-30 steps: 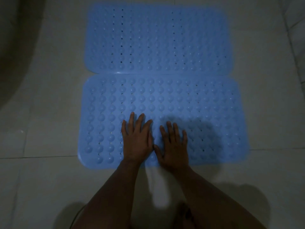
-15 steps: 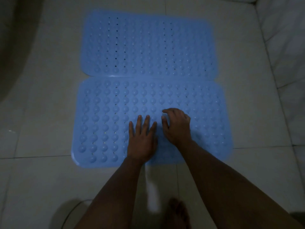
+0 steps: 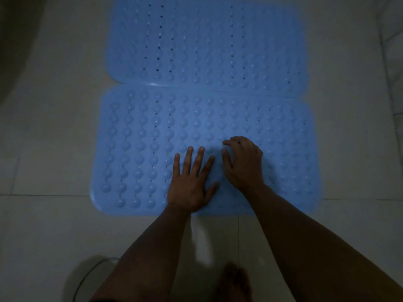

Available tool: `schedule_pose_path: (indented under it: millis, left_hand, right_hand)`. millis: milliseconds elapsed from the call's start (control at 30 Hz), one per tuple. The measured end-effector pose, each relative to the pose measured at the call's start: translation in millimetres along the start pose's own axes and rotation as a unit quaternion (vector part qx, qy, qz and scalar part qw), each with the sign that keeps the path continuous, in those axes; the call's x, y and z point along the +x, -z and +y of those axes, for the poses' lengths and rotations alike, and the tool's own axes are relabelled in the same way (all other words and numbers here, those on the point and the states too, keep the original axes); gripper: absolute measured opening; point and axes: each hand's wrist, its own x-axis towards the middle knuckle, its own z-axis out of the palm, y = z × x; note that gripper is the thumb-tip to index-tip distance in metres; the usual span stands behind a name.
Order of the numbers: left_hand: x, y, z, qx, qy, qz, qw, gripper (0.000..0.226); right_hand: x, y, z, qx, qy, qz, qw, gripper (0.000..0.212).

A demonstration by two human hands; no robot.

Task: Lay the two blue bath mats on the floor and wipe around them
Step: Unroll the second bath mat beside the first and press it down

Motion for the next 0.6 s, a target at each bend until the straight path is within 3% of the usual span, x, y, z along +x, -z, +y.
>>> schedule_pose_path:
  millis: [133,233,467,600]
  left_hand:
    - [2,7,1,-0.023,0.009,-0.042,0.999,0.087]
    - [5,24,-5,-0.091,0.020,-0.068,0.993,0.075]
    - [-12,76,-62,-0.024,0.104,0.049,0.993,0.050]
    - [-25,91,-90,-0.003,0.153,0.067,0.986,0.048]
  right_hand:
    - [3,16,-3,0.005,-0.004,-0.003,1.000,0.031]
    - [1,31,-18,0.004,0.019,0.034,0.999,0.027]
    - [-5,15,-89,0.023,0.040,0.001,0.999,0.029]
    - [-24,-25,-140,0.037,0.021,-0.095,0.995,0.047]
